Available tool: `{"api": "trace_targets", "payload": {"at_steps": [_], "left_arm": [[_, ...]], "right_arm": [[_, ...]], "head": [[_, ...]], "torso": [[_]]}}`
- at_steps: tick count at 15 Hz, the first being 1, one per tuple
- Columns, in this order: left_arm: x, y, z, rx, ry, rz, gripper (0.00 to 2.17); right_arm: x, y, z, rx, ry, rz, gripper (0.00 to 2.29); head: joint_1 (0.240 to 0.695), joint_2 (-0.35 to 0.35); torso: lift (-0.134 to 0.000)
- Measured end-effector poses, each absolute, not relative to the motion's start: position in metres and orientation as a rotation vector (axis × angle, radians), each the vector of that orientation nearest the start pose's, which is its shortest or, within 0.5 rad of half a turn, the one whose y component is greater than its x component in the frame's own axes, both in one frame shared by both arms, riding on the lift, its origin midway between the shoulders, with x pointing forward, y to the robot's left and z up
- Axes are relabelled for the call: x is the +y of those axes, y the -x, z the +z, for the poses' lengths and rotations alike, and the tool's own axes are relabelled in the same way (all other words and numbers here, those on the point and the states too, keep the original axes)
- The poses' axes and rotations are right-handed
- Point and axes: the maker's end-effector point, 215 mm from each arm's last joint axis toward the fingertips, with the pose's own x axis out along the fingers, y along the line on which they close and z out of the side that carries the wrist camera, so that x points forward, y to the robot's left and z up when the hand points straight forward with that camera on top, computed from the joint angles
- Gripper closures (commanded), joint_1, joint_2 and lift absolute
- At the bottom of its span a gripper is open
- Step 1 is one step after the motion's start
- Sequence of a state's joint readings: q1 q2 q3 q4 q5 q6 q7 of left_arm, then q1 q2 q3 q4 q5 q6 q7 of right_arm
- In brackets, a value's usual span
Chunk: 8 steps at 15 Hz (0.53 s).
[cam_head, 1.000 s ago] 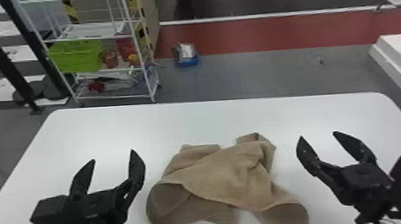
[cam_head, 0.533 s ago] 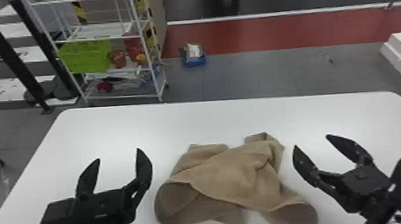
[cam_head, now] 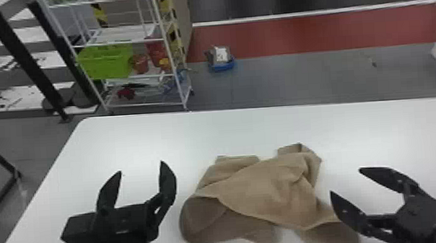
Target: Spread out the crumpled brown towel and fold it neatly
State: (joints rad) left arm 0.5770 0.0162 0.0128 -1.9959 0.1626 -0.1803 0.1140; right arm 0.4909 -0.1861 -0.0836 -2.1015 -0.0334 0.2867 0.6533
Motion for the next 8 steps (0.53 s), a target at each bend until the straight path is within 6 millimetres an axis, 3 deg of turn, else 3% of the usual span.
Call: {"api": "trace_targets", "payload": {"at_steps": [4,8], "left_arm": [[0.273,-0.416,-0.348,-0.021,0.141,0.15,0.0],[0.276,-0.415,-0.35,-0.018,0.139,0.154,0.0]], "right_arm": [[-0.17,-0.375,-0.387,0.326,0.113,0.778,0.17],[-0.187,-0.359,-0.392,0.375,0.113,0.835,0.18]], "head": [[0.695,0.149],[0.695,0.13]], "torso": [[-0.122],[-0.122]]}}
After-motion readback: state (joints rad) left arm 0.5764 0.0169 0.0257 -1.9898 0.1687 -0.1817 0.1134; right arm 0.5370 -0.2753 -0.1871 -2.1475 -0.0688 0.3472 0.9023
